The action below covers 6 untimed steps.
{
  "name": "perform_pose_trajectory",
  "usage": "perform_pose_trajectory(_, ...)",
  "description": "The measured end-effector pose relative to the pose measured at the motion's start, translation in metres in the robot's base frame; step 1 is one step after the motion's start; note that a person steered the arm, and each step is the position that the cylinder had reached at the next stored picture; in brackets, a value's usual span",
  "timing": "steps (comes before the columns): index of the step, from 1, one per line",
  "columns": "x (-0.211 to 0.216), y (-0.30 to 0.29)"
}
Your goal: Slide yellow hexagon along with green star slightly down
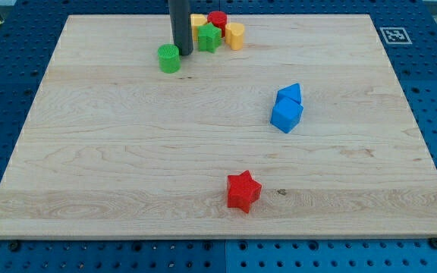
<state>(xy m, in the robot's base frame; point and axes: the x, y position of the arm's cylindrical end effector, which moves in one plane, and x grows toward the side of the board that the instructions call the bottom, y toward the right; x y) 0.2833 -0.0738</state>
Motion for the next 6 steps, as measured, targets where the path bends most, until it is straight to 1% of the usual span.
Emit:
perform_pose_trajectory(1,-0.025,-0.029)
perform_pose_trajectory(2,-0.034,-0.044)
perform_pose_trajectory(3,-0.075,-0.044)
perform_pose_trajectory(4,-0.087,-0.031)
perform_pose_trajectory(5,-0.087,0.003)
perform_pose_trajectory(6,-0.087,0.008)
